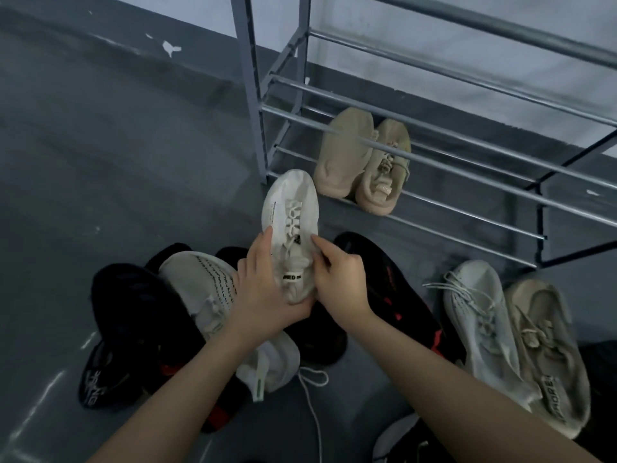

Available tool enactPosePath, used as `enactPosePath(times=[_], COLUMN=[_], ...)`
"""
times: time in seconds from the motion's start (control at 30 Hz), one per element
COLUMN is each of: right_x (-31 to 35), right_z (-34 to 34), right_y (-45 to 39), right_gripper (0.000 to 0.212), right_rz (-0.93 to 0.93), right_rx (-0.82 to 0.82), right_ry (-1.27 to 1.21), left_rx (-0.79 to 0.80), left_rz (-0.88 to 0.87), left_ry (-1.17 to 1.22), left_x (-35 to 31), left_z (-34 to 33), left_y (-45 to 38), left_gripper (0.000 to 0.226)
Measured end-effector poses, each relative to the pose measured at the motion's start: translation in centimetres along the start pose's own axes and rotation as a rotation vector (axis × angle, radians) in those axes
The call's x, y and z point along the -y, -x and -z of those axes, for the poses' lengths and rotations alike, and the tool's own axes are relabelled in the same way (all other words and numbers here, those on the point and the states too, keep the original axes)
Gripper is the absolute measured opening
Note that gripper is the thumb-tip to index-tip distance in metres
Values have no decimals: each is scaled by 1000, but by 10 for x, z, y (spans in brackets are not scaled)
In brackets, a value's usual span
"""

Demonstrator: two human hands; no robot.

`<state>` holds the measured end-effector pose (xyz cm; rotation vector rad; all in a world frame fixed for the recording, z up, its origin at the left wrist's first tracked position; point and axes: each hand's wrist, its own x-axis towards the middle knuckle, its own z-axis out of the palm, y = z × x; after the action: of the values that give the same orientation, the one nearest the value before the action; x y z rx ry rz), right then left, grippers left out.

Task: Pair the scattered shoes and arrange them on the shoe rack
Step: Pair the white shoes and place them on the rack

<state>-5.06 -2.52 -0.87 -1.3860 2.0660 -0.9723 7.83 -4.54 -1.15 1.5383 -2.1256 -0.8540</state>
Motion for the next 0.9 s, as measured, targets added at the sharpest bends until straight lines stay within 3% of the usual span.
enactPosePath(times=[0.17,0.33,0.43,0.6,0.73,0.8,0.9], right_x=[5,-1,-20,-57,-95,-115,-133], right_z=[39,71,96,130,155,168,172], right_y=[36,76,109,155,164,167,172], right_gripper=[30,29,30,35,37,45,75], right_rz=[31,-47,-78,-83,-233,-357,-507], right_rx=[-21,-93,-149,-89,-282,-318,-145], right_ry=[-52,-90,-40,53,277,344,462], left_rx=[100,139,159,293,399,387,335], left_rz=[12,-60,-154,-183,-170,-149,-140], left_ry=[106,286,248,216,112,123,127], left_x=[-23,-53,-73,-93,-92,-85,-83], left_z=[8,-5,-23,-64,-90,-92,-94], left_y=[37,68,88,115,116,116,120], left_gripper=[136,124,118,113,117,114,114])
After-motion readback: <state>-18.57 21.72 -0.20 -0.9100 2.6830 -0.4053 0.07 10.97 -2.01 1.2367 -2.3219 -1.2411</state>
